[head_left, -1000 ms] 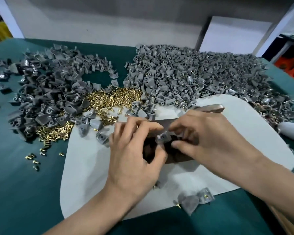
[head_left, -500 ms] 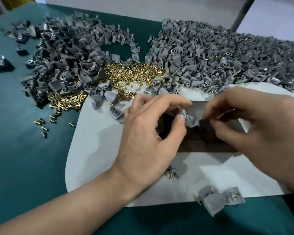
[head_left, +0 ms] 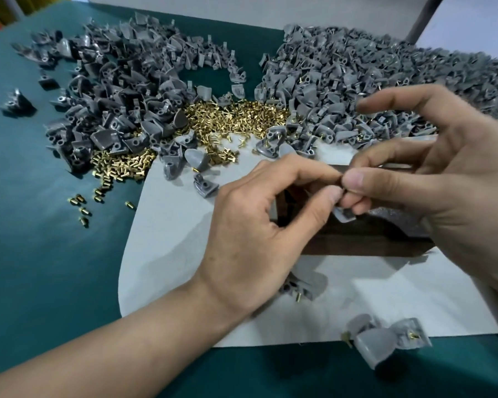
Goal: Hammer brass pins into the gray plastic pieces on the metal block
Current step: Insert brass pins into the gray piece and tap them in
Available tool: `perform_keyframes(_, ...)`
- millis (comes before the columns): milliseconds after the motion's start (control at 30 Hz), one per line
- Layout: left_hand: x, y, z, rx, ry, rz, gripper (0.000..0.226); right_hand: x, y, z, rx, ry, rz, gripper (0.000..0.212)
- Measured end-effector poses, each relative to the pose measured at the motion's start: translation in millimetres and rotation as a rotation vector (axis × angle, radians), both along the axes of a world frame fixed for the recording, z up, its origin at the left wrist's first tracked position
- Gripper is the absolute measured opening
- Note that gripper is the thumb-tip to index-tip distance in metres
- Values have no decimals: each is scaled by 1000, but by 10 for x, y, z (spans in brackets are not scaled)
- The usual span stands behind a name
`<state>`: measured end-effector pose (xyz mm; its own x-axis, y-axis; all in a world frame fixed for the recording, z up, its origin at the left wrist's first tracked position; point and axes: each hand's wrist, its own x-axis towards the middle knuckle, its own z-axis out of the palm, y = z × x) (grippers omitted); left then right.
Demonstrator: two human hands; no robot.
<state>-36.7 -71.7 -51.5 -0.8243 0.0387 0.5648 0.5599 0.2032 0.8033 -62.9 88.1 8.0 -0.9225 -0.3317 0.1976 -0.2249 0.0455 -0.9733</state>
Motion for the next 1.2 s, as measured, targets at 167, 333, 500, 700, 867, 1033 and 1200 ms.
perform_keyframes(167, -9, -5, -22, 86, -117, -39, 9, 8, -41, -71, -28, -20, -21, 53)
perform_keyframes(333, -32, -9, -39, 146, -154, -92, 9, -7, -29, -92, -37, -31, 8, 52)
perform_keyframes(500, -29, 8, -57, 265, -184, -80, 12, 0, -14, -104, 76, 44, 60, 57)
perform_keyframes(700, -28, 2, -44, 313, -228, -115, 13, 36, -49, -170, 357, 406, 2, 50)
perform_keyframes(867, -35, -6, -29, 273, -209, -101, 12, 12, -7, -175, 487, 573, -45, 43)
perform_keyframes(1033, -29, -9, -35, 134, -106, 6, 13, -16, 16, -183, 314, 313, -47, 39)
perform_keyframes(1200, -32, -1, -19, 82, -79, 58, 23, -7, 23, -171, 344, 215, -64, 29)
